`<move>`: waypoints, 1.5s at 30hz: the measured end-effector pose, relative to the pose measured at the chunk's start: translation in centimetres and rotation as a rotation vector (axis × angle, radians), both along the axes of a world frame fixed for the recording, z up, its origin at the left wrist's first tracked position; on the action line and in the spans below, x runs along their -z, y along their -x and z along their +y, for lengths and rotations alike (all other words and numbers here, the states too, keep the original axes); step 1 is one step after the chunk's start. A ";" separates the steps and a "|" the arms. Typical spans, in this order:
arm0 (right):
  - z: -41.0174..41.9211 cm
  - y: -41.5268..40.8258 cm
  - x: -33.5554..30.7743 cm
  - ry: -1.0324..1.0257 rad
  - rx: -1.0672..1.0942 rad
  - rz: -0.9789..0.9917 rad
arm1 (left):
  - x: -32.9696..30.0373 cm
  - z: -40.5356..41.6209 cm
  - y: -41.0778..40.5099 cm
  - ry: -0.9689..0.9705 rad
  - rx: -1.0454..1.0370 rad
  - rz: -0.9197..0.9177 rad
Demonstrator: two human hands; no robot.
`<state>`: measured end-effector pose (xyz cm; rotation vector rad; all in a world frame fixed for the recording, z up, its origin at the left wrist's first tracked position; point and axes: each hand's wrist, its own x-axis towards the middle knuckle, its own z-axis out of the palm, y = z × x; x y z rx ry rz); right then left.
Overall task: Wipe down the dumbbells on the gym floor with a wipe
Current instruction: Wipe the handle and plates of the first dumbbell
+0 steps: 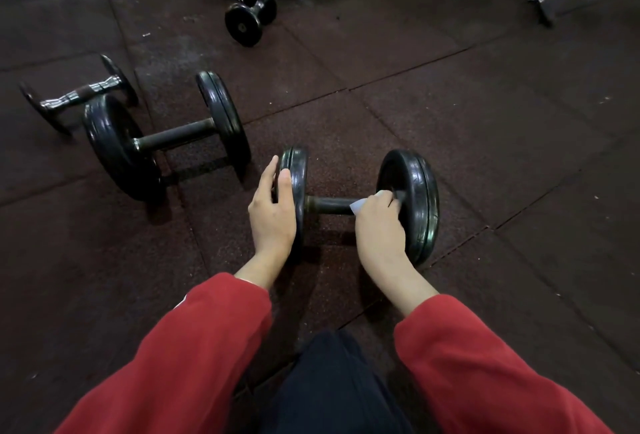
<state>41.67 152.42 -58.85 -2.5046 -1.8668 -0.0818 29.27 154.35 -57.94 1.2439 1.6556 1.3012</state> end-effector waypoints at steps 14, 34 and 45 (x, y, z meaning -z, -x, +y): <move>0.2 0.9 1.5 -0.131 -0.556 0.108 | 0.1 0.1 -0.1 -0.028 -0.003 0.031; 2.8 1.5 -0.4 0.010 -0.608 0.240 | 0.3 0.2 0.0 -0.036 -0.002 0.033; -0.9 0.3 2.9 -0.253 -0.669 0.123 | 0.4 0.1 0.1 -0.039 0.005 0.035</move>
